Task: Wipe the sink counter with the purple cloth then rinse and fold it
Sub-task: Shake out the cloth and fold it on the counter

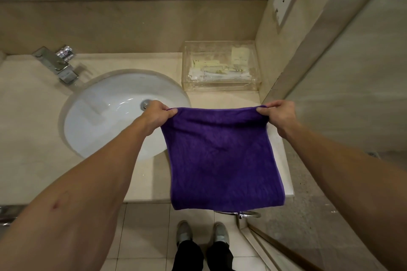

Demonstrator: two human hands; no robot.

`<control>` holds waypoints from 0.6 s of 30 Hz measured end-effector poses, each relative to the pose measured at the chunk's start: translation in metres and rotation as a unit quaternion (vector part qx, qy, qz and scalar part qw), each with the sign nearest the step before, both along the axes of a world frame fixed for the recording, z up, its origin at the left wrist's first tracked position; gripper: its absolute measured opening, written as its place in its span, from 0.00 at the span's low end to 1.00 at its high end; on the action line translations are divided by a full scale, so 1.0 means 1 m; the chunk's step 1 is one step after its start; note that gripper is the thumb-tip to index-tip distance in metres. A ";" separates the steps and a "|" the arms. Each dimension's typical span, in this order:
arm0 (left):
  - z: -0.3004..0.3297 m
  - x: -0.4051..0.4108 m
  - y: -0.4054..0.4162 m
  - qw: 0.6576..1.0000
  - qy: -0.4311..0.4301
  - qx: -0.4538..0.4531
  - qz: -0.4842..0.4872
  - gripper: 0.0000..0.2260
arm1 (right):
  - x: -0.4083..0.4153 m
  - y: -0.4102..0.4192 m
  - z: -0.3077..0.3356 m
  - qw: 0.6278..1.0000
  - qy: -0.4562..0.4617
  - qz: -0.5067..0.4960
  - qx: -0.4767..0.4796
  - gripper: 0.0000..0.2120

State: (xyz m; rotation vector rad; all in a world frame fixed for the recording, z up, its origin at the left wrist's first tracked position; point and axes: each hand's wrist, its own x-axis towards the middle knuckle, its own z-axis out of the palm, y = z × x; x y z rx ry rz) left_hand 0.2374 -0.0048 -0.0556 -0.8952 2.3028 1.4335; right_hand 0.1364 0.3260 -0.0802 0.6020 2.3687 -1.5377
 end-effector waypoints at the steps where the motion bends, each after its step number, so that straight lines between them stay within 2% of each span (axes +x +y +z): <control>1: 0.001 0.000 -0.001 1.000 -0.006 0.012 0.002 0.12 | -0.001 0.001 0.001 1.000 -0.006 0.009 0.002 0.11; 4: 0.004 -0.001 -0.003 1.000 -0.002 0.021 0.008 0.08 | -0.007 0.003 -0.001 0.998 -0.026 0.047 0.023 0.11; 9: 0.006 0.000 -0.006 0.998 0.044 0.001 0.050 0.10 | -0.007 0.003 -0.001 0.980 -0.054 0.157 0.111 0.07; 13: 0.025 0.001 -0.001 0.996 0.059 0.008 0.058 0.10 | -0.005 0.003 0.010 0.980 -0.027 0.152 0.126 0.02; 18: 0.057 0.012 0.002 0.994 0.103 0.036 0.024 0.13 | -0.003 0.002 0.037 0.984 0.038 0.144 0.098 0.07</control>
